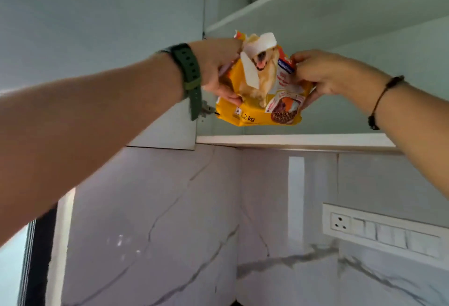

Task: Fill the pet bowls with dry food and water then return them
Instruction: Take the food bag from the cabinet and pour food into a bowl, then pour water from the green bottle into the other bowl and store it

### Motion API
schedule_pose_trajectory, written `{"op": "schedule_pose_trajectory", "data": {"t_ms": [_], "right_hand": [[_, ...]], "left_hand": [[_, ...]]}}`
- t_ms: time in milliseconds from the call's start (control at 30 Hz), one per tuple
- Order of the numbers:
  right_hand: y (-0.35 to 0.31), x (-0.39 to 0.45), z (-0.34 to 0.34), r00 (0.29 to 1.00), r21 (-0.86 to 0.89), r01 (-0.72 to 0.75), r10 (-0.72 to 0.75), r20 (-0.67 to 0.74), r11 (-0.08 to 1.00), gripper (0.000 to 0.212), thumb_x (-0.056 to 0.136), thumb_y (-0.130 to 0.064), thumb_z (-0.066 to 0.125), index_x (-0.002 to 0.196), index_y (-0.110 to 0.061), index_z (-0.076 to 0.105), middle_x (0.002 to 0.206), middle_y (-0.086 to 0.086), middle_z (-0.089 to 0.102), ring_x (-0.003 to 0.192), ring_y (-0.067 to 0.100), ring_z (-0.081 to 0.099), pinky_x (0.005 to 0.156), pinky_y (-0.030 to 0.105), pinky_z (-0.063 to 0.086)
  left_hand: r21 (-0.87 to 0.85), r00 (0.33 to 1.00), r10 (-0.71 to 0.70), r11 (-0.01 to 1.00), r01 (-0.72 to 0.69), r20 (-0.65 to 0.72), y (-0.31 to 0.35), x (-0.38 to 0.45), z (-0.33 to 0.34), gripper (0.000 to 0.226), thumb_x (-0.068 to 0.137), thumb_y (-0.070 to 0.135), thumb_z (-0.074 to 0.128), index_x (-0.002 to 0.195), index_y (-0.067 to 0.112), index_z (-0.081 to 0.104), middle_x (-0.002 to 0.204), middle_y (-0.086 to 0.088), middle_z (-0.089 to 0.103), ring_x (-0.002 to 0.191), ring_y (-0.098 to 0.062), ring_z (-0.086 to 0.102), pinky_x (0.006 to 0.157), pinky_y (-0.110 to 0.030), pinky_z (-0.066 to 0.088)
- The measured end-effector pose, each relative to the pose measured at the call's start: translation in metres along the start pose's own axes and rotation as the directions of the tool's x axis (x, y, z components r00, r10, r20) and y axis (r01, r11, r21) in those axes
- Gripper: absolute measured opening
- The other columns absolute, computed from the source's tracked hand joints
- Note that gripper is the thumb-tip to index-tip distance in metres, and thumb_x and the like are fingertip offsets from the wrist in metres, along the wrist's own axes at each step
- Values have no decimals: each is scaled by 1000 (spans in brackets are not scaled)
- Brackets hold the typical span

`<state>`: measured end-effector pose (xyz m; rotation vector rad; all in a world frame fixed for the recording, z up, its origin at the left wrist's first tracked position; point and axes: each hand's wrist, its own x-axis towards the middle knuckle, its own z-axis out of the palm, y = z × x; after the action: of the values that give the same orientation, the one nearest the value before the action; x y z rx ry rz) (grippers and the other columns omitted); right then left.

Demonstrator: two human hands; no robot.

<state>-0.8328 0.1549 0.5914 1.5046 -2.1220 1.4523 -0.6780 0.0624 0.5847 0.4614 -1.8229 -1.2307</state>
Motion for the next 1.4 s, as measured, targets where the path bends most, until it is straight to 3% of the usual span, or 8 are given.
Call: {"op": "schedule_pose_trajectory", "data": {"t_ms": [133, 233, 467, 767, 933, 1067, 1300, 1400], "right_hand": [[7, 70, 41, 981, 10, -19, 20, -194, 1000, 26, 89, 1, 35, 96, -10, 58, 106, 22, 60, 92, 39, 62, 70, 62, 53], [23, 115, 74, 968, -63, -42, 25, -250, 997, 28, 93, -5, 40, 111, 2, 60, 118, 25, 60, 107, 38, 60, 82, 41, 50], [53, 157, 136, 987, -317, -105, 59, -151, 943, 34, 98, -25, 38, 123, -7, 53, 123, 16, 58, 115, 31, 55, 98, 40, 47], [57, 184, 161, 998, -717, -28, -16, -55, 697, 21, 96, -18, 42, 111, -9, 54, 125, 16, 57, 107, 31, 55, 89, 34, 44], [55, 181, 160, 992, -634, -25, 98, 80, 773, 21, 96, -9, 46, 114, -7, 56, 122, 16, 58, 65, 16, 44, 66, 17, 45], [57, 170, 155, 990, -665, -72, 137, 46, 744, 33, 99, -9, 38, 129, -1, 48, 142, 17, 45, 121, 29, 49, 109, 34, 30], [53, 155, 141, 993, -608, -112, 110, -41, 786, 37, 99, -7, 34, 134, 3, 42, 141, 20, 43, 125, 32, 49, 104, 35, 37], [51, 148, 122, 989, -599, -143, 89, -118, 788, 35, 96, -5, 36, 128, 4, 45, 134, 22, 47, 116, 35, 54, 90, 34, 46]], "left_hand": [[-128, 999, -25, 991, 29, 31, -17, 53, 7, 42, 94, 44, 51, 120, 11, 49, 113, -18, 54, 113, -44, 53, 91, -51, 52], [-186, 999, -42, 981, 48, 34, -50, 104, 7, 42, 96, 51, 42, 112, 14, 55, 108, -14, 62, 103, -35, 58, 88, -53, 48], [-255, 990, -109, 964, 82, -93, -89, 175, 9, 14, 93, 25, 48, 100, 15, 54, 108, -12, 60, 101, -33, 60, 53, -40, 52], [-211, 982, -66, 977, 28, -178, -125, 237, 21, 31, 91, 38, 52, 76, 11, 48, 75, -8, 54, 88, -33, 61, 87, -45, 56], [-223, 982, -31, 975, -11, -185, -140, 262, 32, 40, 71, 53, 61, 78, 17, 47, 99, -11, 62, 97, -35, 61, 88, -47, 54], [-213, 993, -44, 977, 19, -113, -137, 261, 32, 50, 81, 52, 60, 112, 12, 59, 109, -10, 64, 100, -33, 63, 76, -42, 57], [-129, 995, -41, 991, 29, -92, -128, 235, 12, 50, 92, 44, 54, 131, 13, 49, 128, -10, 55, 107, -30, 55, 77, -40, 54], [-75, 993, 52, 995, -59, -102, -122, 216, 10, 49, 92, 37, 55, 133, 11, 46, 140, -10, 45, 104, -28, 51, 60, -30, 54]]}}
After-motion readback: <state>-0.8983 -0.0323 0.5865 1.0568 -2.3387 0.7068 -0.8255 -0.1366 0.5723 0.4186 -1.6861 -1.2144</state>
